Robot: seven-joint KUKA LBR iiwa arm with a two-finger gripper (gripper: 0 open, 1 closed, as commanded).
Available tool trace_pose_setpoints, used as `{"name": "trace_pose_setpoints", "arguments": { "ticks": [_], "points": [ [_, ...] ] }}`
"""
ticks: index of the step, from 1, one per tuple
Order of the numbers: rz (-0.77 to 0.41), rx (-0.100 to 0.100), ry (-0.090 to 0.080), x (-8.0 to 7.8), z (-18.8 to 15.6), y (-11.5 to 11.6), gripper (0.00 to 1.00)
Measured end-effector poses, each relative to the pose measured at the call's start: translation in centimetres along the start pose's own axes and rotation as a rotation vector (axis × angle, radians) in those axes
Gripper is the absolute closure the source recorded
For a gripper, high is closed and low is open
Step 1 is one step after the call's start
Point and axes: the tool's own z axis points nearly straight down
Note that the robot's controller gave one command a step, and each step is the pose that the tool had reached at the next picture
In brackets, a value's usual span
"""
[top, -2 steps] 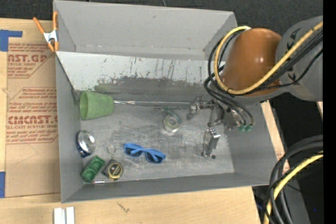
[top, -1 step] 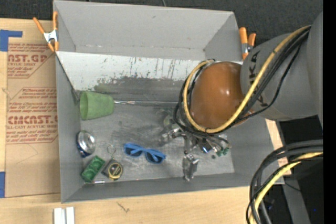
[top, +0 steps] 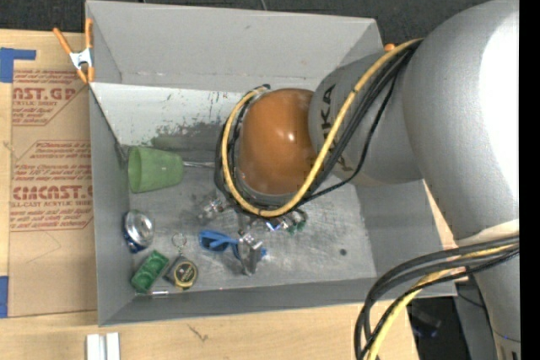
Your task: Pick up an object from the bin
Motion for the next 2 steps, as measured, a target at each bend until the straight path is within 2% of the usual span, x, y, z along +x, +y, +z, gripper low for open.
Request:
{"name": "trace_pose_setpoints", "arguments": {
  "ticks": [1, 2],
  "points": [
    [0.006, 0.002, 0.003, 0.3, -0.1, -0.3, 1.0],
    [-0.025, 0.007, -0.005, 1.9, -13.8, -0.6, 1.0]
  ]
}}
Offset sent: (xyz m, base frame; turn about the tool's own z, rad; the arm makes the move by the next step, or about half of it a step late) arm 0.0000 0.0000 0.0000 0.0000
